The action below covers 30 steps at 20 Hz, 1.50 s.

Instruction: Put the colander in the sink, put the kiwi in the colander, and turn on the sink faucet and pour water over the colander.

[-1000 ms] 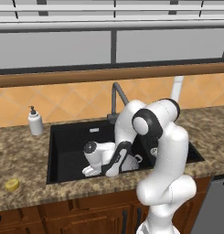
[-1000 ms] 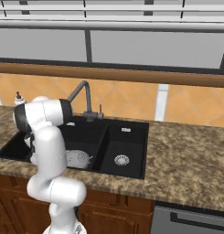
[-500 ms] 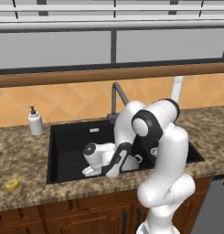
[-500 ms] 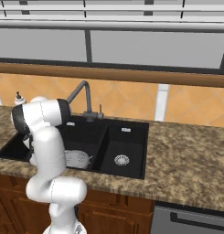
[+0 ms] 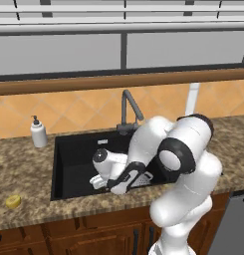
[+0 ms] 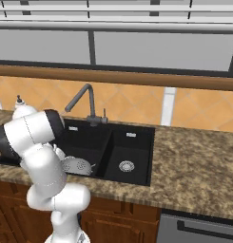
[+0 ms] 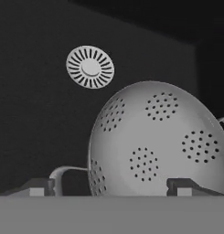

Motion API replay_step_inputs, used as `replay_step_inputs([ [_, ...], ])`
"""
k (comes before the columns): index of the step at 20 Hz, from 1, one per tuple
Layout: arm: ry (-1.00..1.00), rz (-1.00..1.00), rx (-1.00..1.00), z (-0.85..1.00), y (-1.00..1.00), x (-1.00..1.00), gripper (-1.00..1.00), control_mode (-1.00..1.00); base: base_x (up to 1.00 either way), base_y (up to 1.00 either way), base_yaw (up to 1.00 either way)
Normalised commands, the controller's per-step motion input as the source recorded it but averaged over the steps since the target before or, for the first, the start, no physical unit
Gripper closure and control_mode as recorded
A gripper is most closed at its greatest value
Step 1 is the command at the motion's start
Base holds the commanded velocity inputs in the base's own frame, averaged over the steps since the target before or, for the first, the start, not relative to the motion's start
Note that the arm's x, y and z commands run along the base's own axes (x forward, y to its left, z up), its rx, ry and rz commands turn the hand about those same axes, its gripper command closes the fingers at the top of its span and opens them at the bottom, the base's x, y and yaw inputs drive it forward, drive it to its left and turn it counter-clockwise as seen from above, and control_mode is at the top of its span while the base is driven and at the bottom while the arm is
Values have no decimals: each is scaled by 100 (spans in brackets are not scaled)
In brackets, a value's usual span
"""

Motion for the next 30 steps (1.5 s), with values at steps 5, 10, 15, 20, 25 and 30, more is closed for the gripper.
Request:
replay_step_inputs([
  [5, -1, 0, 7, 100, 32, -13, -100, -100, 0, 0, 0],
  [10, 0, 0, 10, 98, 75, -23, -100, -100, 0, 0, 0],
  [15, 0, 0, 15, 92, 94, -64, -100, -100, 0, 0, 0],
  [20, 1, 0, 13, 66, 97, -73, -100, -100, 0, 0, 0],
  [25, 4, 0, 10, 35, 93, -54, -100, -100, 0, 0, 0],
  [30, 2, 0, 3, 4, 70, -38, -100, -100, 0, 0, 0],
])
